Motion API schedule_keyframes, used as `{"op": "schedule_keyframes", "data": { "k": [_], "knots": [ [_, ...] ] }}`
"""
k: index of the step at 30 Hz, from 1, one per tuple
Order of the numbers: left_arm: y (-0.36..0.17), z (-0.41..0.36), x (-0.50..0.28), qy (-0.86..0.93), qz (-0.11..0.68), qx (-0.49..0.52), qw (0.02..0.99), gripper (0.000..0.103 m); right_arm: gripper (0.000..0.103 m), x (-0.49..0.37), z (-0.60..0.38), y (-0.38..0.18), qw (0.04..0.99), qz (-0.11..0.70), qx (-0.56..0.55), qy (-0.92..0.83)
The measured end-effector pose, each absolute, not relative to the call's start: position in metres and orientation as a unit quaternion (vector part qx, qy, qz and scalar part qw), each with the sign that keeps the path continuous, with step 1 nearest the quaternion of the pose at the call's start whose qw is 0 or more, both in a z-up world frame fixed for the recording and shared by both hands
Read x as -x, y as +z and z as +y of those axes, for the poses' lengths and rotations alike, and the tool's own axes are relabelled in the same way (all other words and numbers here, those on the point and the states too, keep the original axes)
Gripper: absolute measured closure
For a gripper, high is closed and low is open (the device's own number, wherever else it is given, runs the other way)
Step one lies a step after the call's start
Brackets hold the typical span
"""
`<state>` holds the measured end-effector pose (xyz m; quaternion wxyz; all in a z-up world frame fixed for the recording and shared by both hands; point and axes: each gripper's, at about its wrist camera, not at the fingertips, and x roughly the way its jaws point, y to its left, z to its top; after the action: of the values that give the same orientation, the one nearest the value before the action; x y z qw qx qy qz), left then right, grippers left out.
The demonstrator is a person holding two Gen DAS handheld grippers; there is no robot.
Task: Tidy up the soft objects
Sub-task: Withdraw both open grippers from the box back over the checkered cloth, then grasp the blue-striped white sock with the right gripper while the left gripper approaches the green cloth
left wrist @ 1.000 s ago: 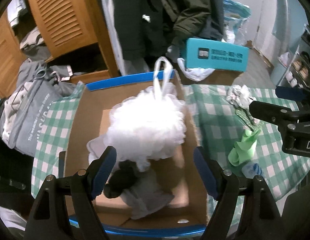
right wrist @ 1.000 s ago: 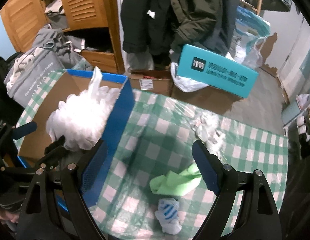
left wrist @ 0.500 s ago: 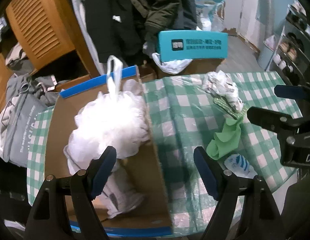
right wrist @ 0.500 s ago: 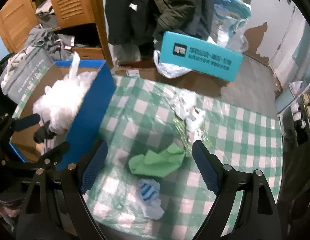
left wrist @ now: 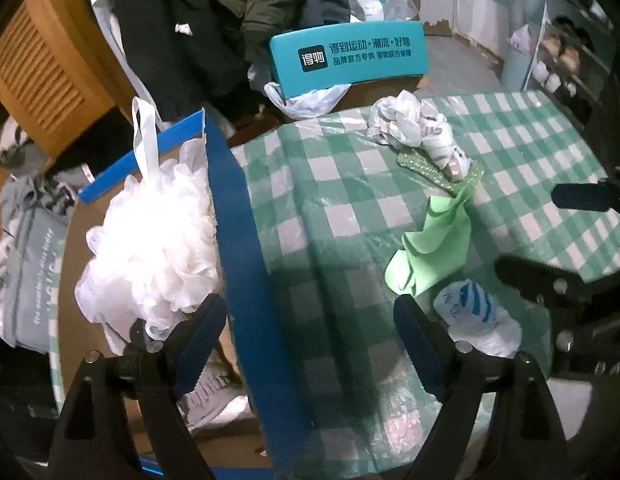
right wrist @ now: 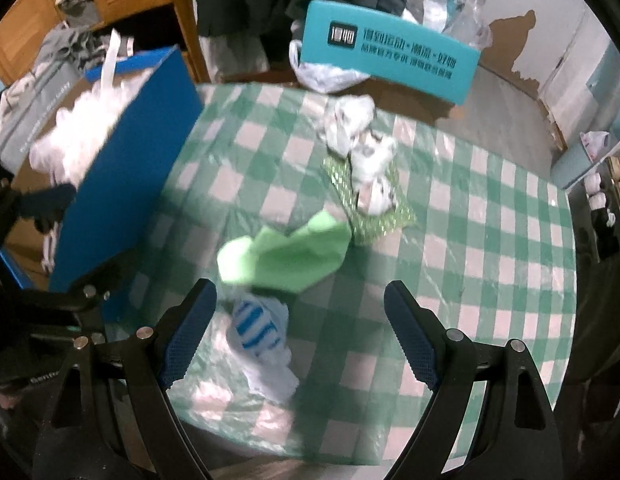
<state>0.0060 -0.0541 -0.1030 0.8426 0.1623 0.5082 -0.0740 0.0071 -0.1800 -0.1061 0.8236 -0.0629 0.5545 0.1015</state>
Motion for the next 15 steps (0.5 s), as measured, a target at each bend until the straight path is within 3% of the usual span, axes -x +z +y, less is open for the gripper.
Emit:
{"op": "schedule_keyframes", "data": {
  "k": [15],
  "knots": [
    [-0.1, -0.081, -0.001, -0.09, 0.499, -0.174, 0.844, 0.017, 0.017, 0.01, -0.188, -0.138, 0.799, 0.585, 0.074, 0.119]
  ]
}}
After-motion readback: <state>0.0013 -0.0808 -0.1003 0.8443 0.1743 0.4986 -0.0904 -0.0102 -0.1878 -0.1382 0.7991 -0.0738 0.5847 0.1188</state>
